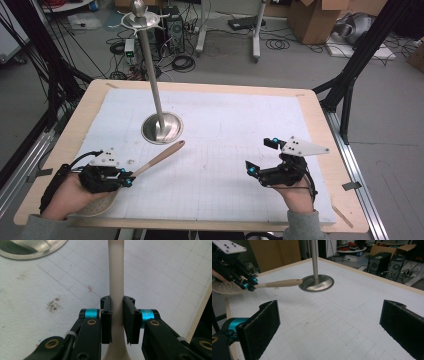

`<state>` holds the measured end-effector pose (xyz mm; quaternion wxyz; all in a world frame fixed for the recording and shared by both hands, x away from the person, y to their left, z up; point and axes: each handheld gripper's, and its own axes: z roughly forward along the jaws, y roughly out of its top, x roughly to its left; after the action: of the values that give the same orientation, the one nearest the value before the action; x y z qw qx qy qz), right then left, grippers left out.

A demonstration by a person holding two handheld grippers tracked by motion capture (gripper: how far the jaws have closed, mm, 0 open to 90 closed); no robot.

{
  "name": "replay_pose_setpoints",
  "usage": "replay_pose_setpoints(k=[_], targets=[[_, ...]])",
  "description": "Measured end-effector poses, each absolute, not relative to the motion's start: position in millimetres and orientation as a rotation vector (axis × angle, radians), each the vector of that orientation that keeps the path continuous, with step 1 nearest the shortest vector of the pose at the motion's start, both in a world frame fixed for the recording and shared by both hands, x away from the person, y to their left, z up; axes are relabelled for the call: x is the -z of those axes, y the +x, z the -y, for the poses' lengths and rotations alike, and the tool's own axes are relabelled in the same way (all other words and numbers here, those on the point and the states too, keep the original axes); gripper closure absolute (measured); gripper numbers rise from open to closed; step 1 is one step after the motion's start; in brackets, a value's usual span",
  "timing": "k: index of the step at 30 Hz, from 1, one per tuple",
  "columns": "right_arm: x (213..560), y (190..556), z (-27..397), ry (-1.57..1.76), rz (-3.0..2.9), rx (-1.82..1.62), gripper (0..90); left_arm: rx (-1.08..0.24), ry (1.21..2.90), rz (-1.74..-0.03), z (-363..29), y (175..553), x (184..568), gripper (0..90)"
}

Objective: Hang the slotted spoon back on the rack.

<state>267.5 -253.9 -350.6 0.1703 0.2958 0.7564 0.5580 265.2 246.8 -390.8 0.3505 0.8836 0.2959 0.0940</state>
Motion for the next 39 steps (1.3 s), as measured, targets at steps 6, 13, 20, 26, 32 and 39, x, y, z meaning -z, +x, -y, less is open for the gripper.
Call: replay_pose_setpoints(k=[6,13,20,26,32,39], targets=[[350.4,267.2,255.9,0.847,-2.141,-1.588,1.8,-0.269,2.267,-0.767,-256.0,269.9,382.7,77.8],[350.1,266.1,257.1,0.844,-2.134,-1.588,1.8,-0.282,2.217,-0.771,-266.9,275.4,375.4,77.8],[350.5,264.9,259.5,0.840,-2.130,-1.594,1.7,-0.277,2.186,-0.771,-278.0,279.7,369.2,77.8],[350.8,264.0,263.7,0.832,-2.119,-1.601,1.7,-0.289,2.156,-0.781,-286.1,283.4,361.4,77.8],[351.2,263.9,265.5,0.836,-2.115,-1.623,1.7,-0.311,2.136,-0.785,-293.2,286.8,352.9,77.8],[350.9,263.4,266.0,0.826,-2.110,-1.629,1.6,-0.331,2.104,-0.780,-301.6,289.1,342.1,77.8]])
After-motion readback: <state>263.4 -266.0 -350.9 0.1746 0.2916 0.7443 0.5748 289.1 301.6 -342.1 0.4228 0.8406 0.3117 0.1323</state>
